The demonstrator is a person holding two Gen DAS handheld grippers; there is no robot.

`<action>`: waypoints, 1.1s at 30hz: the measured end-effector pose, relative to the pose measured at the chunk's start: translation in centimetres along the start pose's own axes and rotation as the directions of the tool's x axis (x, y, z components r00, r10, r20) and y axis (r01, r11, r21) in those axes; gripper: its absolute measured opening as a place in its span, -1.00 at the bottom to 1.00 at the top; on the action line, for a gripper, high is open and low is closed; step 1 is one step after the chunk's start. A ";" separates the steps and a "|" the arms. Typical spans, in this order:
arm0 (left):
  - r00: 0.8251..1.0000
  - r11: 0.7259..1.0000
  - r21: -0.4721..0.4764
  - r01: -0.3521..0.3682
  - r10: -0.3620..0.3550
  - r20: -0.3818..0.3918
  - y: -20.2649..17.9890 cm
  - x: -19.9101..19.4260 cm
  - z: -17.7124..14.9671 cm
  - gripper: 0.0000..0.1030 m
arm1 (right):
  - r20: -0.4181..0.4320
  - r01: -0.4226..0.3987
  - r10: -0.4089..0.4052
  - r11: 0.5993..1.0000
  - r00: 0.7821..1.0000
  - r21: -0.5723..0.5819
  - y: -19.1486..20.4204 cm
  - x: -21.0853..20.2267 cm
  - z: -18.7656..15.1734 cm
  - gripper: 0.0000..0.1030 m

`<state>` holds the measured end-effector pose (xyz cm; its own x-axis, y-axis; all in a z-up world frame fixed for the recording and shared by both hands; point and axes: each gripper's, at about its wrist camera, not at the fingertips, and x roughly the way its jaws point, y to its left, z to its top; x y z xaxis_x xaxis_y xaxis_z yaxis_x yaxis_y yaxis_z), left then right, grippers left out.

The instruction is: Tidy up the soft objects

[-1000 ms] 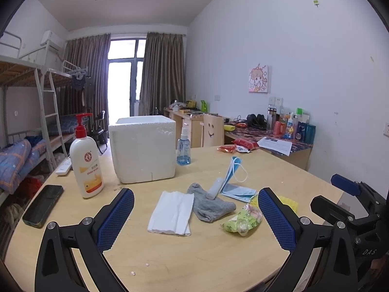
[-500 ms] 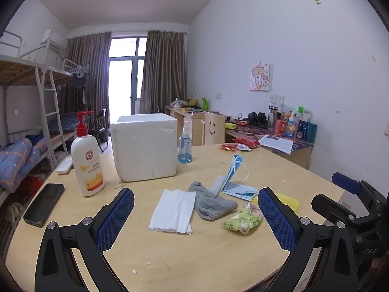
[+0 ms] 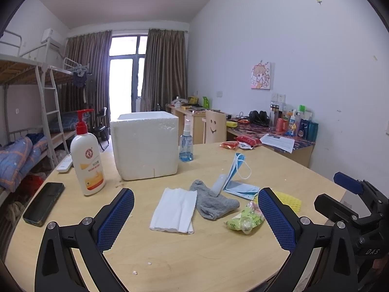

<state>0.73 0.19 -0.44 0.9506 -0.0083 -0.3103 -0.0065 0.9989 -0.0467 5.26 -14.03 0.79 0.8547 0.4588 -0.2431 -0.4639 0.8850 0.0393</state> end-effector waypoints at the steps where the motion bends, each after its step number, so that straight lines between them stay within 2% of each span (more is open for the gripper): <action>1: 1.000 1.000 0.000 0.005 -0.005 -0.002 0.0 0.1 0.0 0.98 | 0.000 0.000 0.000 1.000 1.000 0.000 0.0 0.0 0.0 1.00; 6: 1.000 1.000 -0.001 -0.003 0.003 -0.002 0.2 0.1 0.1 0.98 | -0.007 -0.002 0.002 1.000 1.000 0.015 -0.3 0.1 0.1 1.00; 9: 1.000 1.000 0.010 -0.012 0.013 -0.020 0.3 0.5 0.1 0.98 | -0.013 -0.053 0.053 0.997 0.998 0.053 -0.8 0.3 0.1 1.00; 16: 0.998 0.999 -0.015 -0.044 0.043 -0.046 1.1 1.4 -0.1 0.98 | -0.057 -0.039 0.042 0.998 0.997 0.044 -0.9 1.9 -0.6 1.00; 25: 0.989 0.998 -0.015 -0.061 0.058 -0.138 2.4 4.7 -0.4 0.98 | -0.110 -0.011 0.017 0.998 0.994 0.059 -2.1 3.7 -1.3 1.00; 33: 0.969 0.998 -0.003 -0.055 0.053 -0.240 3.2 8.3 -0.7 0.98 | -0.184 0.034 -0.022 0.997 0.983 0.062 -3.7 5.9 -2.1 1.00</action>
<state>8.41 3.24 -3.82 0.8468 0.0336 -0.5309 -0.0599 0.9977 -0.0324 11.50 -14.80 -2.83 0.8068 0.4171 -0.4185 -0.4195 0.9031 0.0914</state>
